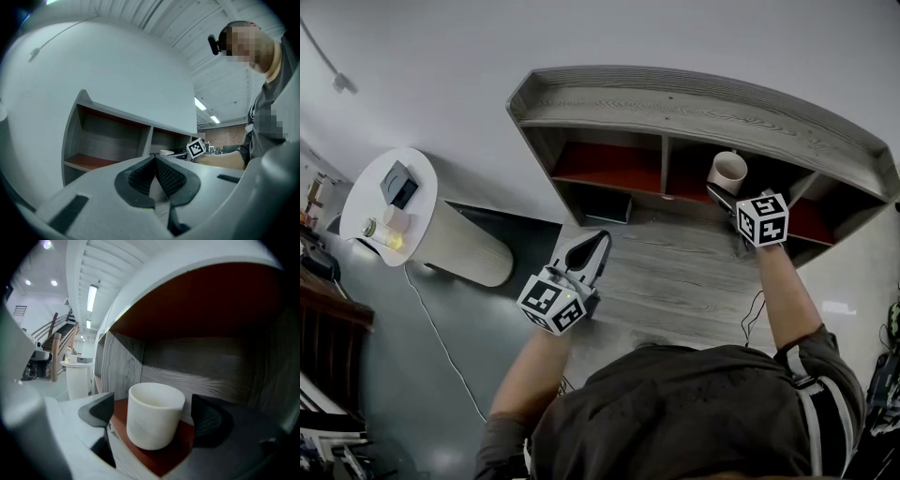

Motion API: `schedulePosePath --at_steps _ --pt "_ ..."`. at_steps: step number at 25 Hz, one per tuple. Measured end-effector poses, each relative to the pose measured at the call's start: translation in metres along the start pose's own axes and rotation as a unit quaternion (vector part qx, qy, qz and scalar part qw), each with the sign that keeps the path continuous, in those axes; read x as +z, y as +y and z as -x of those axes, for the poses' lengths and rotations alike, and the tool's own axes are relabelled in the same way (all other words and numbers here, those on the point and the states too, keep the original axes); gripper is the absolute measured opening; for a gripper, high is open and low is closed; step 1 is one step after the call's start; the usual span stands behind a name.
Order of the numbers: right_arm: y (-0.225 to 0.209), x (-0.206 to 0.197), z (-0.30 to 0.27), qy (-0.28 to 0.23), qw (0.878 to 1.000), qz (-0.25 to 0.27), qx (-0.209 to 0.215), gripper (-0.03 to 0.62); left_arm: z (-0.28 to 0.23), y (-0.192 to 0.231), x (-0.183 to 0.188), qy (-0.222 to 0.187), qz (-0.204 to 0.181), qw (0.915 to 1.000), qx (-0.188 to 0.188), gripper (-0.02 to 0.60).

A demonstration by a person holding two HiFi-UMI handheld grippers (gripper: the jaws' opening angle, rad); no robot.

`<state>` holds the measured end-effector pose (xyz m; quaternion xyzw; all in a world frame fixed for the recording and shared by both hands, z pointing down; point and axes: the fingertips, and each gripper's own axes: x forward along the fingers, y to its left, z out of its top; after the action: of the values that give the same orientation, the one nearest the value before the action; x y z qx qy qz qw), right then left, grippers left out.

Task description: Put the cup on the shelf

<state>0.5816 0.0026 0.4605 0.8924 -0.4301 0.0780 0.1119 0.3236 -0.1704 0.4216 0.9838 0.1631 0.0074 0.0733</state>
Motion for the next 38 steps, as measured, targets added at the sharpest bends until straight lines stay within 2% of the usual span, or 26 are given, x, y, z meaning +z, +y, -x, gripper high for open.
schedulePosePath --at_steps 5,8,15,21,24,28,32,38 --pt "0.013 0.004 0.033 -0.001 1.000 0.003 -0.025 0.499 0.031 -0.004 0.005 -0.007 0.000 0.9999 0.015 0.003" --pt "0.037 0.010 0.048 -0.006 1.000 0.003 -0.008 0.479 0.054 -0.008 0.007 -0.013 0.003 0.9995 0.028 0.003" --pt "0.119 0.031 0.053 -0.024 0.997 0.010 0.077 0.427 0.124 -0.013 0.013 -0.028 -0.001 0.9962 0.082 0.003" --pt "0.225 0.060 0.038 -0.046 0.981 0.024 0.186 0.360 0.216 -0.007 0.026 -0.046 -0.012 0.9844 0.169 0.003" --pt "0.288 0.076 0.027 -0.055 0.966 0.036 0.251 0.326 0.270 -0.006 0.031 -0.055 -0.016 0.9716 0.230 0.003" --pt "0.369 0.093 0.020 -0.064 0.940 0.045 0.331 0.283 0.344 -0.011 0.033 -0.065 -0.020 0.9479 0.311 0.003" --pt "0.448 0.106 0.020 -0.073 0.909 0.059 0.405 0.244 0.412 -0.025 0.031 -0.078 -0.019 0.9168 0.391 0.003" --pt "0.563 0.116 0.038 -0.082 0.854 0.081 0.507 0.202 0.497 -0.056 0.019 -0.095 -0.014 0.8643 0.494 0.003"
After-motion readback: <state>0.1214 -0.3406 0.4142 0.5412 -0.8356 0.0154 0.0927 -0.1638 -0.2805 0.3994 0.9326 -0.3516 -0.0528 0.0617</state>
